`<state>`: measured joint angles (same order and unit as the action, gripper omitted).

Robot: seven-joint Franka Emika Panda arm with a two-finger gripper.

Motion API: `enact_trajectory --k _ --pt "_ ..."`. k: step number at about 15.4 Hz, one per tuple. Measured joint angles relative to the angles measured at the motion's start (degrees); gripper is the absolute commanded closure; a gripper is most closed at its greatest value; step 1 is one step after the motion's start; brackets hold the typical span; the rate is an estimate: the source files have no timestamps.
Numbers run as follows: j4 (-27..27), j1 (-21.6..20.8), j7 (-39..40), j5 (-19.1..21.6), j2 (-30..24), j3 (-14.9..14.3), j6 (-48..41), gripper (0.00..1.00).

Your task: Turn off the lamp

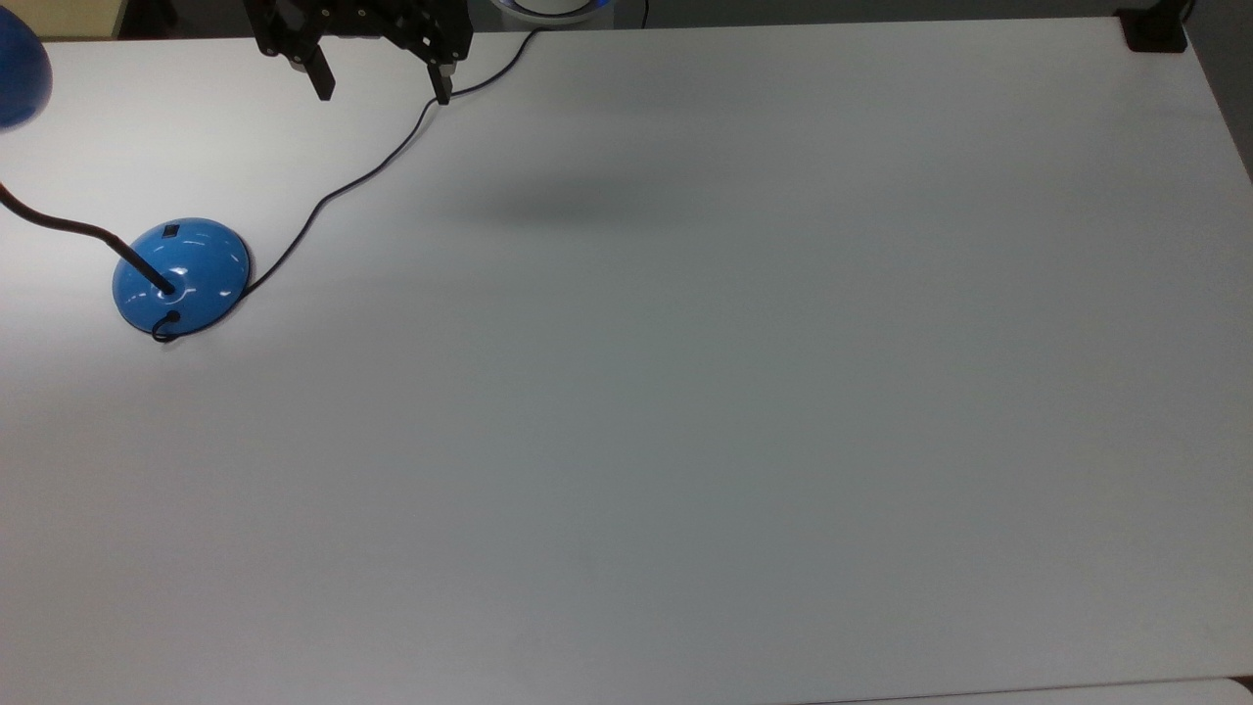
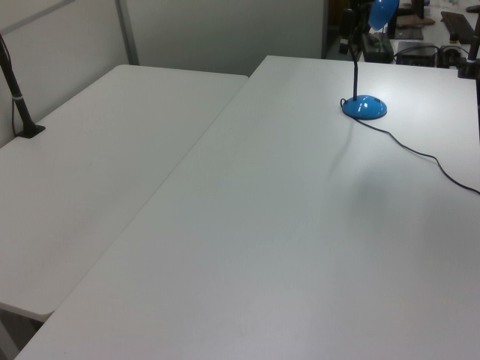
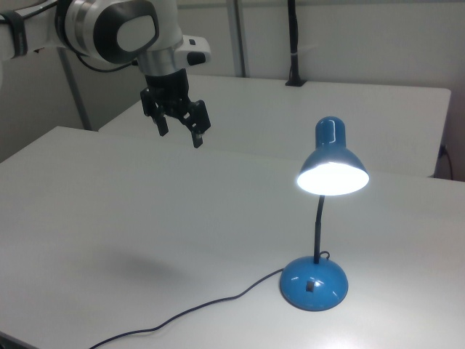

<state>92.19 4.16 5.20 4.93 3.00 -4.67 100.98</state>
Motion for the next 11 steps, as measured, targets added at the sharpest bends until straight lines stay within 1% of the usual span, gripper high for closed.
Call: enact_trajectory --k 9,10,11 --pt "0.01 0.01 0.46 -0.10 0.00 0.01 -0.83 0.00" --pt "0.01 0.05 2.04 -0.53 0.00 0.01 -1.50 0.00" --pt "0.02 0.14 5.76 -1.48 -0.01 -0.03 -2.86 0.00"
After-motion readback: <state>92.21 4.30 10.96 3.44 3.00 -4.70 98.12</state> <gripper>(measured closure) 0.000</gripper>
